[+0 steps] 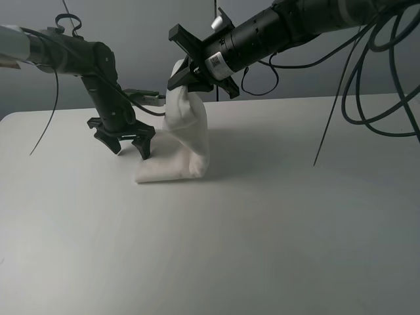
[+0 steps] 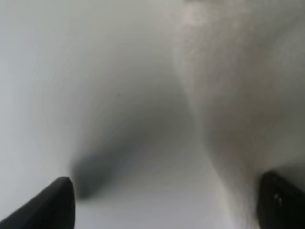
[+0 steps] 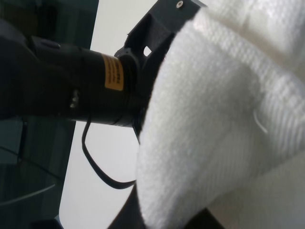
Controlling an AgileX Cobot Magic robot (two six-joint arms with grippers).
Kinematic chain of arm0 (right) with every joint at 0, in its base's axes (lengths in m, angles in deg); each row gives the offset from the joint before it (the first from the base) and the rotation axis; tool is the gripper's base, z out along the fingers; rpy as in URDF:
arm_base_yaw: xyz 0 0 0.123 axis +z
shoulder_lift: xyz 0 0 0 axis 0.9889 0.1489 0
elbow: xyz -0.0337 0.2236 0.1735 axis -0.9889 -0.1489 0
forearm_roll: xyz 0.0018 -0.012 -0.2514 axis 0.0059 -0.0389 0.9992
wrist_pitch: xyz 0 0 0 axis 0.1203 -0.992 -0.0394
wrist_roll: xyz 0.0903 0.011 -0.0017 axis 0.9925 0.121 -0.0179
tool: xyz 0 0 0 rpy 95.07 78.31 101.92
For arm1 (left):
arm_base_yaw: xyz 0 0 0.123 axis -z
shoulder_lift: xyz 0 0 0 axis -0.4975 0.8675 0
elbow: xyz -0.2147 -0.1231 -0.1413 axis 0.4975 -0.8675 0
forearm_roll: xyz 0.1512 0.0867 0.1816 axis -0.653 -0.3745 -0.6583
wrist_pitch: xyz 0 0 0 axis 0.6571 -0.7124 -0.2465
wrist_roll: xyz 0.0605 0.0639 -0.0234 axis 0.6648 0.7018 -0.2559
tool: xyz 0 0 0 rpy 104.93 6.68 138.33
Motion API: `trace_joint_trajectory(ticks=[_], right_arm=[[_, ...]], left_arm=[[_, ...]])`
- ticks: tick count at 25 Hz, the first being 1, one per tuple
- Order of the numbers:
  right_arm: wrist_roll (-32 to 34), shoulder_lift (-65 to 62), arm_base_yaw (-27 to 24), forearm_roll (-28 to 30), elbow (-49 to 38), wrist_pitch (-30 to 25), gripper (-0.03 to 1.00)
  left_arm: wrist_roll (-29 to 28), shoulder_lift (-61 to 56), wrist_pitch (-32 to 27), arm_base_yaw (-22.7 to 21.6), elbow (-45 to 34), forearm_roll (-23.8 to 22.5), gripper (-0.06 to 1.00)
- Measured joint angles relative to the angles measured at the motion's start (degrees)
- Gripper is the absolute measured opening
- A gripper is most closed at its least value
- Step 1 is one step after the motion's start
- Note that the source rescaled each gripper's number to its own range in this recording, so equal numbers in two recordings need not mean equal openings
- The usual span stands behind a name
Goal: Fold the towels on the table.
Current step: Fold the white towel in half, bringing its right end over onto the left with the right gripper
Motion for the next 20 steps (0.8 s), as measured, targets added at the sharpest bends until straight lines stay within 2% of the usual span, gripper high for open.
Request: trace_joint_trajectory(ticks=[6,12,20], right_arm=[[0.11,0.00,0.00,0.66,0.24,0.00,0.01],[0.40,0.00,0.00,1.65,0.26,-0.13,0.01],[0.50,0.00,0.00,1.75,0.37,-0.22,0.01]], left_arm=[[1.17,-0.07,-6.92,0.00,7.03,0.20,0.99],[2.30,-4.53,-8.82,0.00,11.47,0.20,0.99],[3.56,-10.39,-9.53,-0.61,15.36,3.56,0.99]])
